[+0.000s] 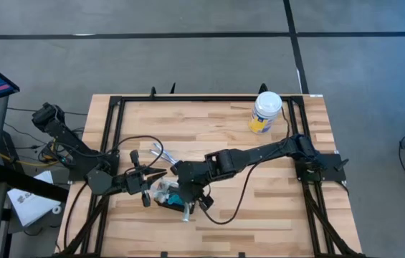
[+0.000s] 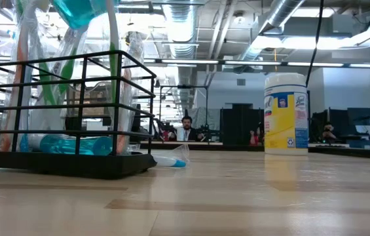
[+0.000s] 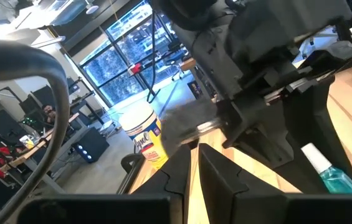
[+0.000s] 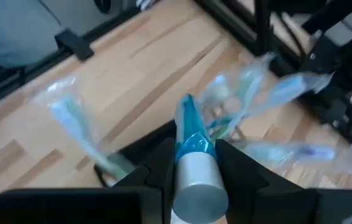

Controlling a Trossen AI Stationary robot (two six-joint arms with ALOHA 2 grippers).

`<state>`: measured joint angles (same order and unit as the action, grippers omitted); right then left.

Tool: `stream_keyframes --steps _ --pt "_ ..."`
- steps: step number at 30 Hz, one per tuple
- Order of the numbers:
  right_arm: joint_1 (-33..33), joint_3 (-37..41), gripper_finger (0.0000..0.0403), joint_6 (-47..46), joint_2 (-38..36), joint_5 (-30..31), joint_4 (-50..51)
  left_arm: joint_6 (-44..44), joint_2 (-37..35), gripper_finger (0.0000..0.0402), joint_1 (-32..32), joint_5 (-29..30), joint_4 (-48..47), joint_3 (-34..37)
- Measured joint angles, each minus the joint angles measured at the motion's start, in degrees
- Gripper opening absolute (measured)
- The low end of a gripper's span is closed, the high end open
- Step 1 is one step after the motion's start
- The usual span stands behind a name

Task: Pick & Place toothbrushing station
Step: Put the mouthwash into the mesh organizer

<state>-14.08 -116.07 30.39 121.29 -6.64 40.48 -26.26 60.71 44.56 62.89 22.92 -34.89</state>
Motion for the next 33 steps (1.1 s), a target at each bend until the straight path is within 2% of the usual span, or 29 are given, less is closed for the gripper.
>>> stream_keyframes --steps 6,9,11,13,33 --pt "0.0 -6.4 0.0081 1.1 6.6 -1.0 1.2 0.0 0.0 0.0026 0.1 0.0 0.1 0.2" --pt "-0.4 -11.6 0.0081 1.2 8.6 -0.5 10.4 0.1 0.0 0.0026 0.2 -0.6 -0.2 0.3" --pt "-0.4 -14.8 0.0081 0.3 10.3 -1.2 8.5 0.1 -0.1 0.0026 0.3 -0.8 0.8 0.2" --pt "-0.6 -16.7 0.0081 0.5 10.6 -0.8 12.1 0.1 -0.1 0.0026 0.3 -0.9 0.2 0.4" --pt "-1.8 -18.1 0.0081 -2.4 11.9 4.7 17.9 1.7 0.0 0.0026 0.5 -1.7 0.0 2.5"
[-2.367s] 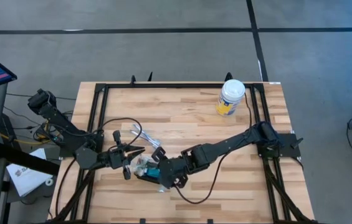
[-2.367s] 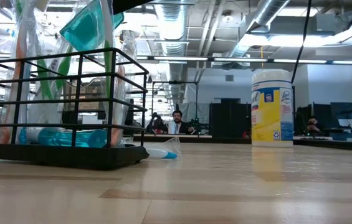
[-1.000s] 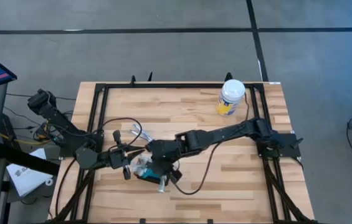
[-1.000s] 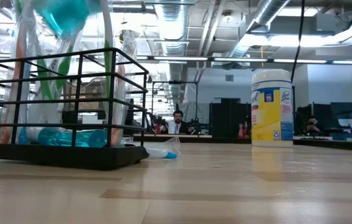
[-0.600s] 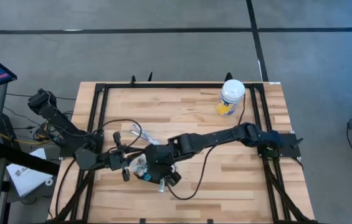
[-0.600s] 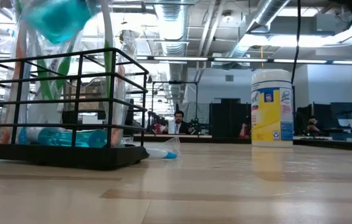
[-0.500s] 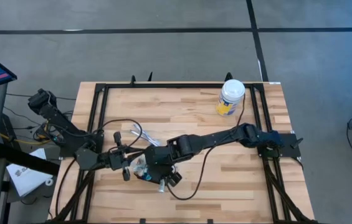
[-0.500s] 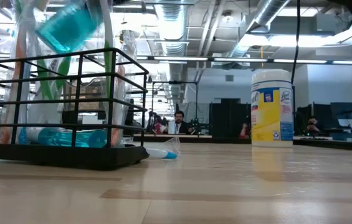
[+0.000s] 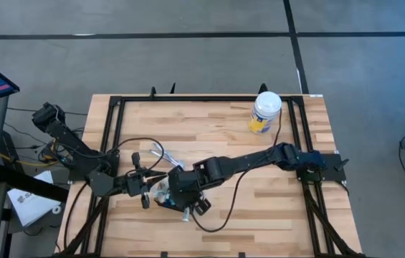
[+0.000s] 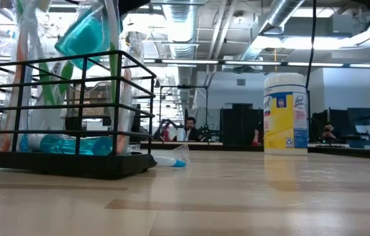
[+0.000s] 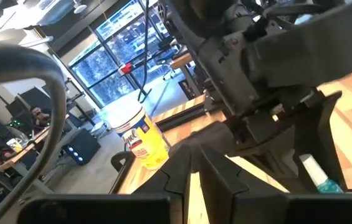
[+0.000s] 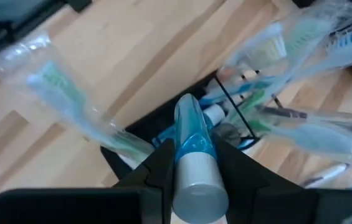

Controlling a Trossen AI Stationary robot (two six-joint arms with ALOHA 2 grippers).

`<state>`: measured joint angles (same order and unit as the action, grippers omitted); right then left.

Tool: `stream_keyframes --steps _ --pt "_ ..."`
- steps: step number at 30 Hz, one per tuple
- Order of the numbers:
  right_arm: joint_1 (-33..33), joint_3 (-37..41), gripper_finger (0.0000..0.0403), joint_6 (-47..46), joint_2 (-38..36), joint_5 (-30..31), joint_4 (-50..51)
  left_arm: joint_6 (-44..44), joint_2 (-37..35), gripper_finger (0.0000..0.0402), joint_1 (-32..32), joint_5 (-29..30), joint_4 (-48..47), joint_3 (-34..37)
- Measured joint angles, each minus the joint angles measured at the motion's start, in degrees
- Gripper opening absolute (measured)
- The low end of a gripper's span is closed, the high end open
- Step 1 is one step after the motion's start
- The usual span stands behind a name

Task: Pick & Place toothbrushing station
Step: Put the mouthwash into the mesh organizer

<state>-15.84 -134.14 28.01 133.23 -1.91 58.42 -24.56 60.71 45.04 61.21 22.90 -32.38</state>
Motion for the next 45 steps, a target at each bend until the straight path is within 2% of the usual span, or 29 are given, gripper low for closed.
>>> stream_keyframes --steps 10,22,45 --pt "-1.3 0.6 0.0081 2.0 0.1 6.5 0.8 0.0 0.0 0.0026 0.0 0.0 0.5 0.0" --pt "-2.4 0.4 0.0081 6.9 3.9 7.8 0.9 0.0 0.0 0.0026 0.0 0.0 0.7 0.0" --pt "-2.7 -0.8 0.0081 8.4 4.0 8.0 1.6 0.0 0.0 0.0026 0.0 0.0 0.7 0.0"
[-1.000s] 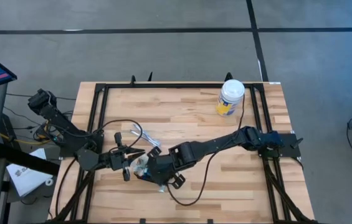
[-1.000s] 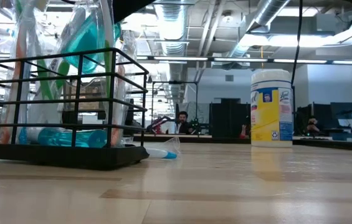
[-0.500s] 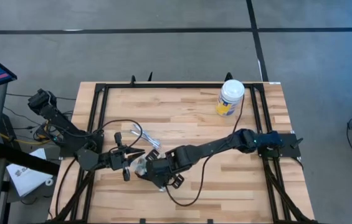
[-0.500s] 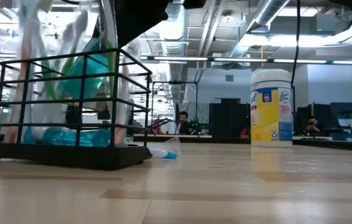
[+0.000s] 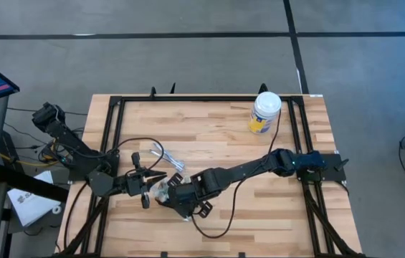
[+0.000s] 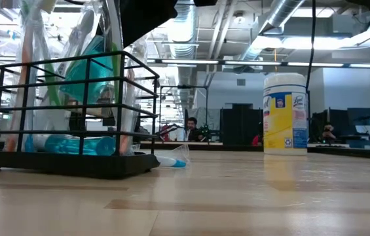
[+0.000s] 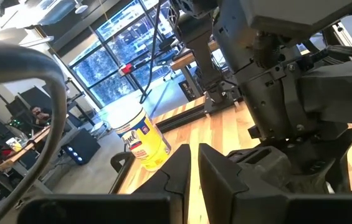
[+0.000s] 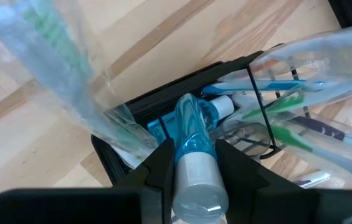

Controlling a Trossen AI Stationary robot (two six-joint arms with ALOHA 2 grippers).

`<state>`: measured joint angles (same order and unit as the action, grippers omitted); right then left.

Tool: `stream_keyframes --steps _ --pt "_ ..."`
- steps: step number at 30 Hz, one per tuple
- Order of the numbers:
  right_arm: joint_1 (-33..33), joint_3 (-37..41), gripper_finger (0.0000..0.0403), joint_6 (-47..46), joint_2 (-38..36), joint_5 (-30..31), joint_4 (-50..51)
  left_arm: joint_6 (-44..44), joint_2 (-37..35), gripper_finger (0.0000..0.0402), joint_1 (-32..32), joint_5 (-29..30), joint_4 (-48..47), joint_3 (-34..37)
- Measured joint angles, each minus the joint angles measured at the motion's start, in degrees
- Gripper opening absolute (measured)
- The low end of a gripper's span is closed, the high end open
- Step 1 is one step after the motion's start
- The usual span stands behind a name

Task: Pick & Place toothbrushing station
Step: Put the mouthwash into the mesh organizer

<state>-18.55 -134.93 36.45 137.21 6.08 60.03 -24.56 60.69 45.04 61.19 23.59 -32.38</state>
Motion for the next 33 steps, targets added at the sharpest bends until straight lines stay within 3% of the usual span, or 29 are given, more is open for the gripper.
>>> stream_keyframes --steps 33 --pt "-0.1 0.0 0.0101 0.0 0.0 0.0 -0.8 0.0 0.0 0.0026 0.0 0.0 -0.3 0.0"
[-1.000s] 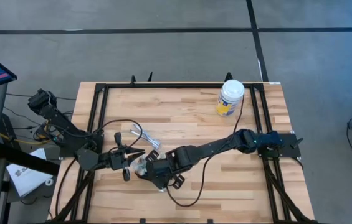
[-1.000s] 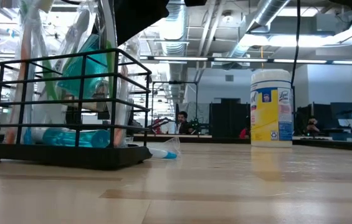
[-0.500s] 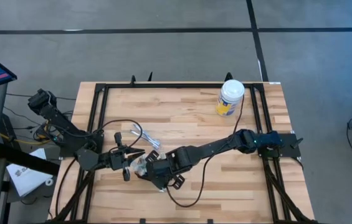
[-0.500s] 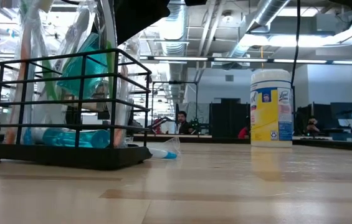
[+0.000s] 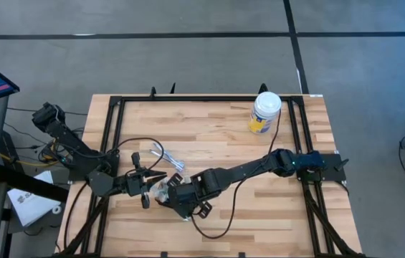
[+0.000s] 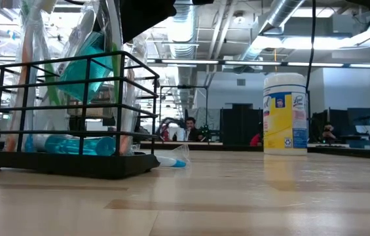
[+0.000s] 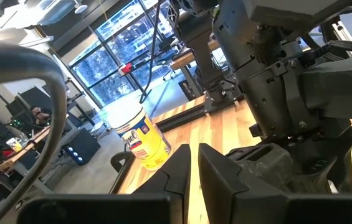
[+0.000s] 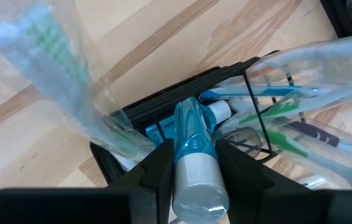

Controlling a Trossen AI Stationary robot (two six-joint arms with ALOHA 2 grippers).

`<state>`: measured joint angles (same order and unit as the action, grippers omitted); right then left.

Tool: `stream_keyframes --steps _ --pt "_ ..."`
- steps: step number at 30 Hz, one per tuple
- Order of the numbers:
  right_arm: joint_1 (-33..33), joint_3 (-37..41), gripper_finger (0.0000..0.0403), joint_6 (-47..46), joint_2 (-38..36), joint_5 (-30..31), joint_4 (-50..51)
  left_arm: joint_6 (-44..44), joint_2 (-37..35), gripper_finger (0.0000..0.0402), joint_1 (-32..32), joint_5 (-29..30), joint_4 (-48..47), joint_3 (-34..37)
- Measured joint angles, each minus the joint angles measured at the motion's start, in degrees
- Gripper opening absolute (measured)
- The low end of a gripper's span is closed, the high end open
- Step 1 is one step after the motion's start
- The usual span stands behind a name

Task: Pick & Place toothbrushing station
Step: Put the mouthwash into the mesh organizer, then put the blue toothbrush into the mesh organizer

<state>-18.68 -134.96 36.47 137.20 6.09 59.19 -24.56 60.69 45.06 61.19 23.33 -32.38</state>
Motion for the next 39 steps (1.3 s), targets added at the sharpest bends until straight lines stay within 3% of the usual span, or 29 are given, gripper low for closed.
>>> stream_keyframes --steps 24,33,39 --pt "0.4 0.0 0.0104 -1.1 0.0 0.0 0.3 0.0 0.0 0.0026 0.0 0.0 0.0 0.0" --pt "0.5 0.0 0.0137 -1.6 -0.1 0.0 0.6 0.0 0.0 0.0026 0.0 0.0 0.0 0.0" --pt "0.5 0.0 0.009 -1.3 -0.1 0.0 1.0 0.0 0.0 0.0026 0.0 0.0 0.0 0.0"
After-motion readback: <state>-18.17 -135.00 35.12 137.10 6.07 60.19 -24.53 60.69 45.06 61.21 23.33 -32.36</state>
